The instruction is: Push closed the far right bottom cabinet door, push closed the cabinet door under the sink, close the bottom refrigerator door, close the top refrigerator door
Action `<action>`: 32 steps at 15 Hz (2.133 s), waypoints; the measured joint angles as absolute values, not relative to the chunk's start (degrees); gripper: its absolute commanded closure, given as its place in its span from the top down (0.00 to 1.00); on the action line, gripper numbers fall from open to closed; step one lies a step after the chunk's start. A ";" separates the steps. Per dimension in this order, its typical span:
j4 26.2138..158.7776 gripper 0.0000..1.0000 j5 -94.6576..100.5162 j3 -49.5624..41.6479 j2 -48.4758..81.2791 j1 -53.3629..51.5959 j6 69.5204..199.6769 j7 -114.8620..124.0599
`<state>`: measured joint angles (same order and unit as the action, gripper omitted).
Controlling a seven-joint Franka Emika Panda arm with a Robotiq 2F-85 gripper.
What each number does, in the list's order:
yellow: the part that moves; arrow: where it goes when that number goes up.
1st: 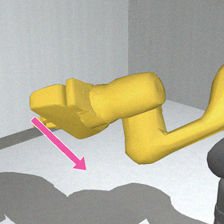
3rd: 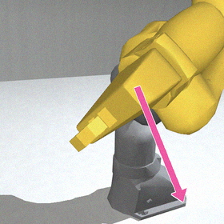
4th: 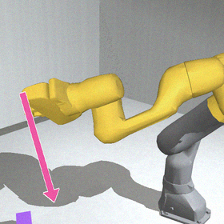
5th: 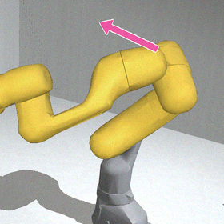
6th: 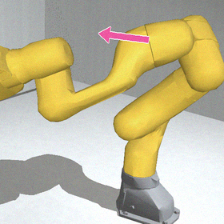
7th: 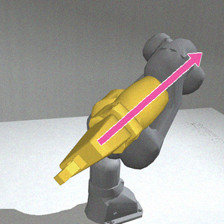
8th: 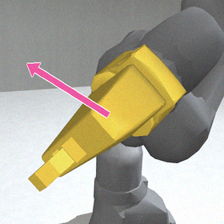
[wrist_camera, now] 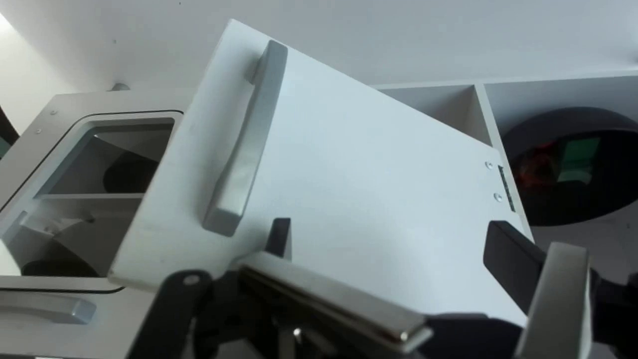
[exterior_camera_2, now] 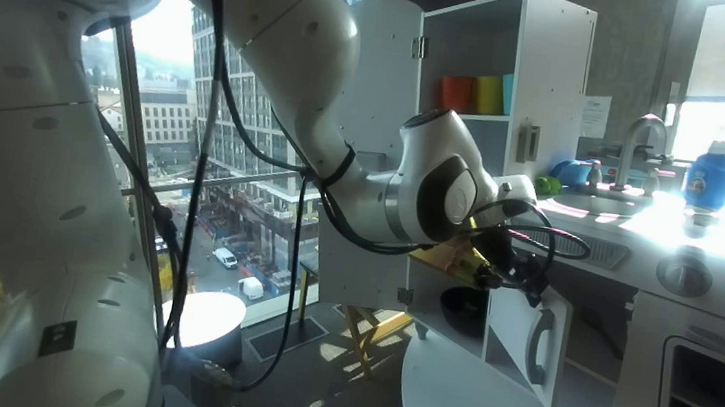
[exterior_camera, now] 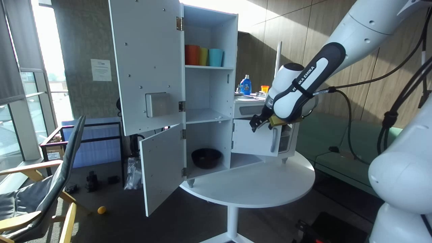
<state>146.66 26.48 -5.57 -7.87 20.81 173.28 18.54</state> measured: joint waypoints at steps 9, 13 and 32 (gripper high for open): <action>133.72 1.00 50.12 -5.05 1.98 28.77 176.93 44.81; 129.01 1.00 62.05 -5.08 5.04 27.92 173.82 57.69; 155.08 1.00 19.07 6.35 -26.78 4.24 131.47 28.18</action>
<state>155.08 19.07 6.35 -26.78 4.24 131.47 28.18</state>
